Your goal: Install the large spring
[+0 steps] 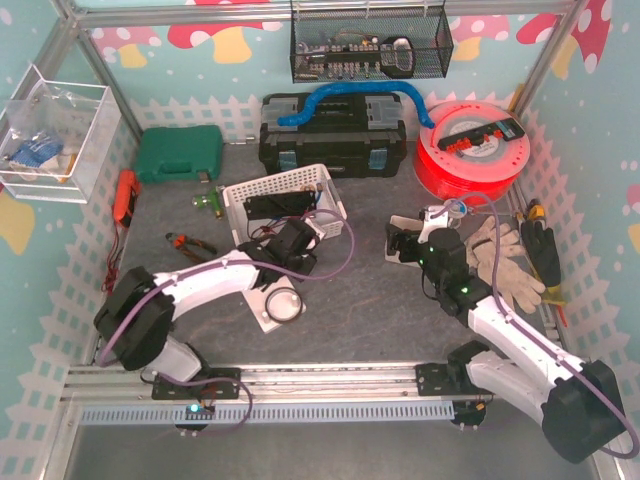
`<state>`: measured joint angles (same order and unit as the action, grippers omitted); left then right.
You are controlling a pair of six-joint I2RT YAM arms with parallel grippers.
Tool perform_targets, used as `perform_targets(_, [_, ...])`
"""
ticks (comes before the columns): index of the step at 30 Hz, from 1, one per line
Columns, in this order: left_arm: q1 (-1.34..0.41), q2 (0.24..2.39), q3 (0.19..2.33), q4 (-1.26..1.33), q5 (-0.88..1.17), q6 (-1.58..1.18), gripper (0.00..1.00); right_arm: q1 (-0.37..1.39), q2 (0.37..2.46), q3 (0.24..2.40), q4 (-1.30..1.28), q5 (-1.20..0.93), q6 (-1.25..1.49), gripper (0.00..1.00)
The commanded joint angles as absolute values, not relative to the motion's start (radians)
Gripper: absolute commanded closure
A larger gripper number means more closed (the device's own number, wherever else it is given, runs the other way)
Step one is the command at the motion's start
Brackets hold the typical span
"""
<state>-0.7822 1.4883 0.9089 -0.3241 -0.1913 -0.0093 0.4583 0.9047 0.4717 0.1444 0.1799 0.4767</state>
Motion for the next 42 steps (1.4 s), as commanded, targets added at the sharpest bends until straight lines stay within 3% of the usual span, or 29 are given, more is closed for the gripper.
perform_targets(1, [-0.789,1.558,0.957,-0.438,-0.302,0.014,0.57,0.462,0.900,0.458,0.172,0.222,0.493,0.01])
perform_targets(18, [-0.789,1.701,1.024,-0.467,-0.352,0.028,0.62,0.462,0.889,0.458,0.163,0.248,0.487,0.01])
perform_targets(36, [-0.778,1.821,1.067,-0.466,-0.434,0.063,0.59,0.462,0.901,0.460,0.163,0.249,0.485,0.01])
perform_targets(42, [-0.772,1.828,1.065,-0.465,-0.410,0.067,0.65,0.462,0.905,0.462,0.164,0.256,0.483,0.01])
